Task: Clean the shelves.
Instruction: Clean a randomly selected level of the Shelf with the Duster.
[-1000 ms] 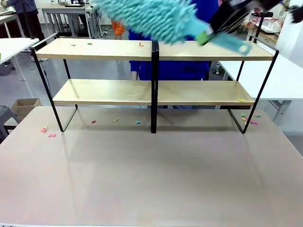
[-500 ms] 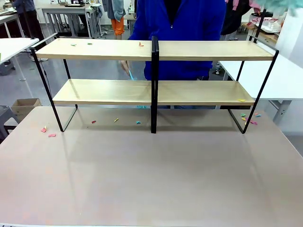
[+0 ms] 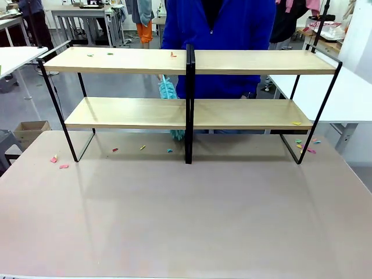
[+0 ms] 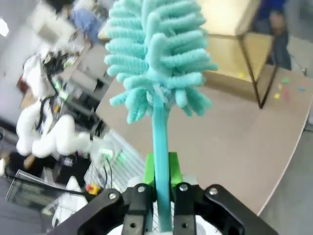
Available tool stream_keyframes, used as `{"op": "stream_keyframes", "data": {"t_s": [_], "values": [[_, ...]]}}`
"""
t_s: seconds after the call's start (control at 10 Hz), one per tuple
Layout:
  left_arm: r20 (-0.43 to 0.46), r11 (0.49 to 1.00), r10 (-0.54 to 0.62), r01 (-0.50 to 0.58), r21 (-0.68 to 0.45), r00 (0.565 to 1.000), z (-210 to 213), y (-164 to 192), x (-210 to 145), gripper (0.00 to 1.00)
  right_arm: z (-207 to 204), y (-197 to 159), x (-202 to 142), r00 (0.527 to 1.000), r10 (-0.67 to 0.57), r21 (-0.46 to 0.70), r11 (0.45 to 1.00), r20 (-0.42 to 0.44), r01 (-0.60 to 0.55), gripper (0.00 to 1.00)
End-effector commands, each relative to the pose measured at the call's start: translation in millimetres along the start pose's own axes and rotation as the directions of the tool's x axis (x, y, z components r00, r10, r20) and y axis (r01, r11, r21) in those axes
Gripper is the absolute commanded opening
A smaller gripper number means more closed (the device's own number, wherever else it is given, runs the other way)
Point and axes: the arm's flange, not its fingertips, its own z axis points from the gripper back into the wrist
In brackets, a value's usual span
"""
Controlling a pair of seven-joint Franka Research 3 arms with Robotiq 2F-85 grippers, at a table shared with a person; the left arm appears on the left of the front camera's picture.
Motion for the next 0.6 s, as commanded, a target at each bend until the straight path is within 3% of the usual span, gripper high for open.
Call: {"op": "stream_keyframes", "data": {"t_s": [0.0,0.1,0.2,0.5], "values": [[0.008,1.0,-0.006,0.006,-0.01,1.0,-1,1,-1,1.0,4,-14,-32,0.979,-0.051,0.007,0.999,0.199,0.051,0.12],[0.008,1.0,-0.006,0.006,-0.01,1.0,-1,1,-1,1.0,-2,-23,-44,0.962,-0.118,0.002,0.993,0.247,0.121,0.12],[0.008,1.0,-0.006,0.006,-0.01,1.0,-1,1,-1,1.0,16,-16,-22,0.995,-0.06,-0.009,0.998,0.084,0.061,0.12],[0.008,1.0,-0.006,0.006,-0.01,1.0,-1,1,-1,1.0,16,-16,-22,0.995,-0.06,-0.009,0.998,0.084,0.061,0.12]]}}
